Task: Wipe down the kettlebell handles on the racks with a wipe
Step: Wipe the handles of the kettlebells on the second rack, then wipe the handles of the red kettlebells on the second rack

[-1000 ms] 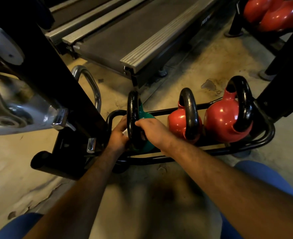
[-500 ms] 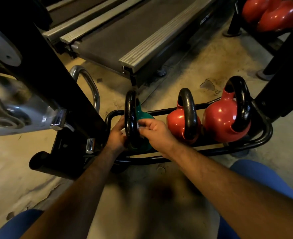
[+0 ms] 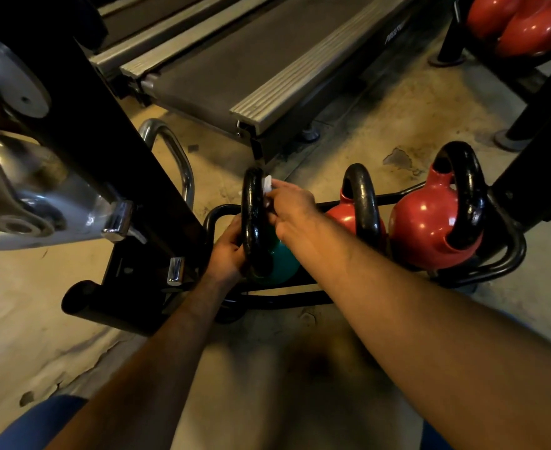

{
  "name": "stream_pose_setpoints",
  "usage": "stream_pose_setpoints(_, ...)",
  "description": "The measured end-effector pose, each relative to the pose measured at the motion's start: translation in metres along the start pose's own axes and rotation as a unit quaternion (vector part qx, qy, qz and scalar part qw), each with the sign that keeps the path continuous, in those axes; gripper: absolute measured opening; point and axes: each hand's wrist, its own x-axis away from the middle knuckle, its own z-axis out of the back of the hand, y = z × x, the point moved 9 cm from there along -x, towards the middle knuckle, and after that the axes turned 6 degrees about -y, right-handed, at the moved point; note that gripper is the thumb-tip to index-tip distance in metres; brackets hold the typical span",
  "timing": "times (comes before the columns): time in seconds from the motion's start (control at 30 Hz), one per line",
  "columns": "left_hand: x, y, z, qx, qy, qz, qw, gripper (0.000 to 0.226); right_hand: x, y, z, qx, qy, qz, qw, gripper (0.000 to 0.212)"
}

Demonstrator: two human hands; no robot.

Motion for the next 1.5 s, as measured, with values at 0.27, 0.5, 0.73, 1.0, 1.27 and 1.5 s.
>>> stream_pose_setpoints(0.27,0.000,0.004,0.001,-0.010,0.003,-0.021,1.000,0.036,-0.058,0.015,-0.013,0.042,0.027,-0.058,0.997,0.027)
stream_pose_setpoints(0.5,-0.005,-0.001,0.001,-0.021,-0.011,-0.018,1.000,0.040,-0.018,0.009,0.003,0.031,0.009,-0.055,0.998,0.018)
stream_pose_setpoints(0.73,-0.009,0.013,0.002,-0.061,-0.003,0.031,0.998,0.037,0.025,-0.014,0.029,0.034,-0.002,-0.059,0.998,0.036)
stream_pose_setpoints(1.0,0.004,0.035,0.038,-0.207,0.101,0.062,0.971,0.029,0.043,-0.025,0.042,0.043,-0.071,-0.053,0.995,0.031)
stream_pose_setpoints(1.27,0.026,0.113,0.039,-0.291,0.193,-0.002,0.937,0.031,0.063,-0.054,0.048,0.074,-0.083,-0.002,0.994,0.025)
stream_pose_setpoints(1.5,0.017,0.159,-0.016,-0.361,0.154,-0.051,0.919,0.037,0.075,-0.108,0.071,0.142,-0.082,0.068,0.984,0.021)
